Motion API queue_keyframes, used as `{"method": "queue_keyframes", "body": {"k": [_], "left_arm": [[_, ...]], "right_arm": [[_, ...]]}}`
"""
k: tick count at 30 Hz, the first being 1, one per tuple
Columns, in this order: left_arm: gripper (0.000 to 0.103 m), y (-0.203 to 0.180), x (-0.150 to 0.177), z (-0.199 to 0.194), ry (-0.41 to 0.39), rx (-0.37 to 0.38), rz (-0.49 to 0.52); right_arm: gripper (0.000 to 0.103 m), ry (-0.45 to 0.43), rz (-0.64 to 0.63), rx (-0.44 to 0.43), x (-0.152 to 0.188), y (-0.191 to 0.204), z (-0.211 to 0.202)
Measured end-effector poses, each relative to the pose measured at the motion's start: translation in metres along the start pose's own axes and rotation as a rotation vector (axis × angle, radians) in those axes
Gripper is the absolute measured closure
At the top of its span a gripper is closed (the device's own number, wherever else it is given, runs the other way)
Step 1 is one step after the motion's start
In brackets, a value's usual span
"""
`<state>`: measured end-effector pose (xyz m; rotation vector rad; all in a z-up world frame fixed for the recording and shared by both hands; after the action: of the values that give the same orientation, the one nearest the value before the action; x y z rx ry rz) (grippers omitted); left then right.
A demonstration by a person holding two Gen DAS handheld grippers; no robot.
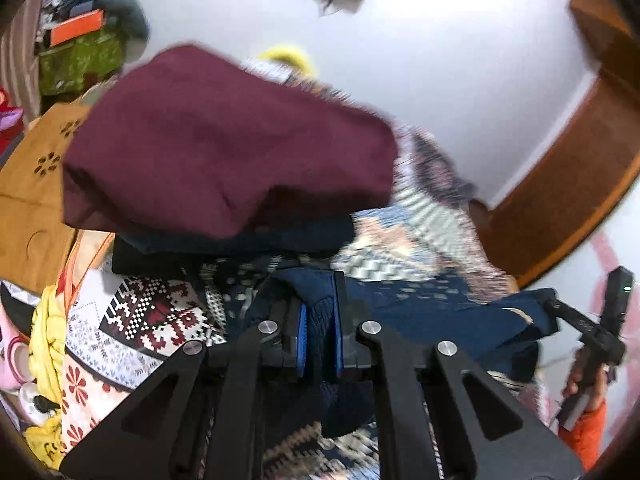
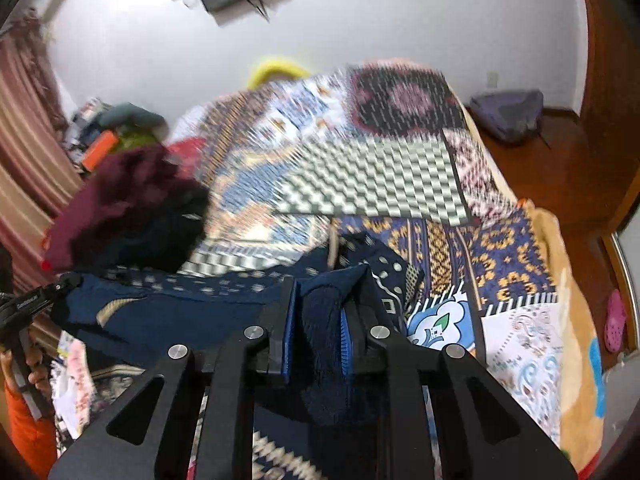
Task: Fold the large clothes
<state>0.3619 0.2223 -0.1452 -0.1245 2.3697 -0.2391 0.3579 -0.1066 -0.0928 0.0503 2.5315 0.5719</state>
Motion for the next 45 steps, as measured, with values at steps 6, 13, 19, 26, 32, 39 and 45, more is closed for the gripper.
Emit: {"method": "queue_keyframes", "body": {"k": [6, 13, 19, 26, 32, 39, 45], "left_arm": [[0.092, 0.019, 0.017, 0.063, 0.148, -0.023, -0.047], [0.08, 0.013, 0.009, 0.045, 0.147, -0.008, -0.02], [0.035, 0.002, -0.006, -0.014, -0.021, -0.105, 0.051], [0.034, -0.025, 0.012, -0.027, 0.005, -0.112, 0.16], [0.034, -0.06, 0.061, 0.013, 0.147, -0.069, 0.281], [0.043, -0.085, 0.079, 0.071, 0.247, -0.11, 0.407], [0.072, -0.084, 0.025, 0.084, 0.161, -0.226, 0.396]], "right_arm": [[0.083, 0.089, 0.08, 0.03, -0.004, -0.02, 0.029], [0.061, -0.044, 0.044, 0.112, -0.022, -0.016, -0.008], [0.04, -0.175, -0.068, 0.135, -0.024, 0.001, -0.052], [0.04, -0.058, -0.196, 0.085, 0.012, 0.022, -0.045], [0.04, 0.074, -0.25, 0.098, 0.046, 0.028, -0.007], [0.04, 0.214, -0.275, 0.109, 0.067, 0.028, 0.037], [0.04, 0.163, -0.272, 0.13, 0.059, 0.03, 0.037]]}}
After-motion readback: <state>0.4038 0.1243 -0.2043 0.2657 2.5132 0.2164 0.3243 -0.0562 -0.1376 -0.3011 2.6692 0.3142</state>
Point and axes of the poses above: each gripper's, at about its wrist camera, not at the fingertips, and z roughly the way its jaws point, y to its left, x to its underside, the point moved 4 cm from there along z, roughly the way its jaws point, and after that the axes turned 14 degrees about z, right-handed, at the moved point
